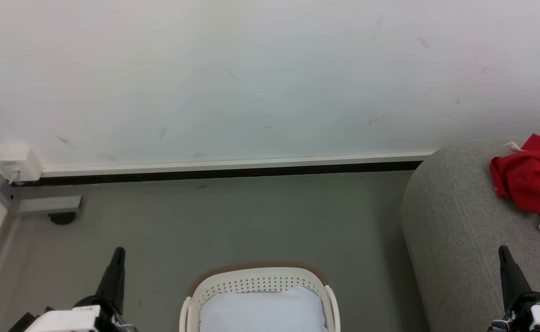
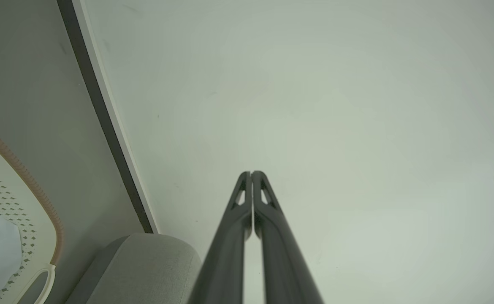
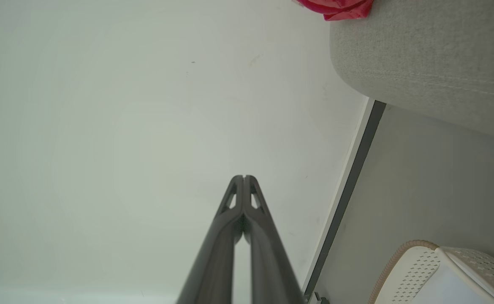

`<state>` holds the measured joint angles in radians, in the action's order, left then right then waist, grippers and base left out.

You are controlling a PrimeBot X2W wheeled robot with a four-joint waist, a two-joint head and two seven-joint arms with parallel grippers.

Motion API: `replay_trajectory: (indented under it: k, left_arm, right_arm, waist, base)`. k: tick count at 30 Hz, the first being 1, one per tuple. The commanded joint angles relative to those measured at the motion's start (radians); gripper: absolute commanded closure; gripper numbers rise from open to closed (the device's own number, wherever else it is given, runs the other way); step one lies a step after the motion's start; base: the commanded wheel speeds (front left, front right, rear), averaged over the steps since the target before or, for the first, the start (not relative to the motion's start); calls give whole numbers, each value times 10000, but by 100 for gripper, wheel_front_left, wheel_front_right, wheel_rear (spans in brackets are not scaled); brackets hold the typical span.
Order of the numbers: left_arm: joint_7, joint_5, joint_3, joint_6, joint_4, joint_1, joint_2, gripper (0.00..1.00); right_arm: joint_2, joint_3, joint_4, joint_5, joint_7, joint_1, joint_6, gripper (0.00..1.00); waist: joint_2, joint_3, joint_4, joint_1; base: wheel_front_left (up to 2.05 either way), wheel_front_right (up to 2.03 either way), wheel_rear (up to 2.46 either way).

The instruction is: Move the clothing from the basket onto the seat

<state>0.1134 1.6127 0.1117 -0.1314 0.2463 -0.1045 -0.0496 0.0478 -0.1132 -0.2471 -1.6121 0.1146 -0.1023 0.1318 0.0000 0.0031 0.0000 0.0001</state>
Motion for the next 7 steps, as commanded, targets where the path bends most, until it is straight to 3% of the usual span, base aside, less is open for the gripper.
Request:
replay_trajectory:
  k: [1, 7]
  left_arm:
    - [25, 23, 33, 14, -28, -92, -46, 100]
    - [28, 20, 35, 14, -28, -92, -44, 100]
  right_arm:
    - [53, -37, 43, -4, 35, -130, -21, 100]
    - [52, -38, 43, -4, 35, -131, -21, 100]
  waist:
    - [0, 0, 0, -1]
    - [0, 0, 0, -1]
  base:
    - [0, 0, 0]
    - [0, 0, 0]
